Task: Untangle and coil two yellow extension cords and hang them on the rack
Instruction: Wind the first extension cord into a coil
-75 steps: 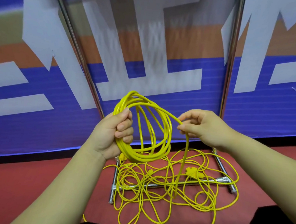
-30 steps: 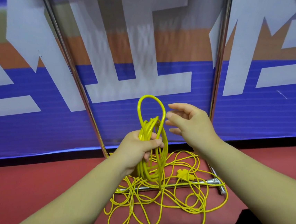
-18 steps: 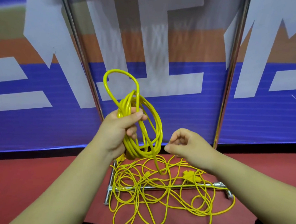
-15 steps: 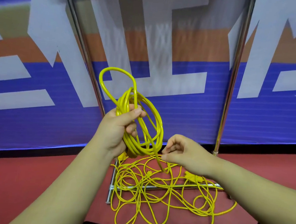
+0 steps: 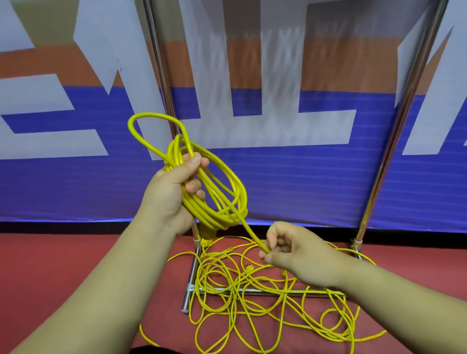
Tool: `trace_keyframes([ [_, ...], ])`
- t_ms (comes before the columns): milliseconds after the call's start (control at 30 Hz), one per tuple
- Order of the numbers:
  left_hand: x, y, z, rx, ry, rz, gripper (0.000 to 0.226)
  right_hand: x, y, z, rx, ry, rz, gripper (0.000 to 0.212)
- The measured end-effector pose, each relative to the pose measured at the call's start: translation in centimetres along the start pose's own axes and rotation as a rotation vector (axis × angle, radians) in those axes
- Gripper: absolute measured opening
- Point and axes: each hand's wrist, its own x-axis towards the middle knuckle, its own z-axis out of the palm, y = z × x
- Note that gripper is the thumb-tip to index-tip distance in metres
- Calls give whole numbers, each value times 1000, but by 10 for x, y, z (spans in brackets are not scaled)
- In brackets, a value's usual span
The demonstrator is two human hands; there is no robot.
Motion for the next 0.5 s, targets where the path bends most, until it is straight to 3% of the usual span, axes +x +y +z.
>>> trace_keyframes([
  [300, 18, -5, -33, -7, 155, -3, 11, 0, -10, -8, 67, 78, -30, 20],
  [500, 12, -20, -26, 342, 256, -55, 17, 0, -22, -15, 201, 234, -25, 23],
])
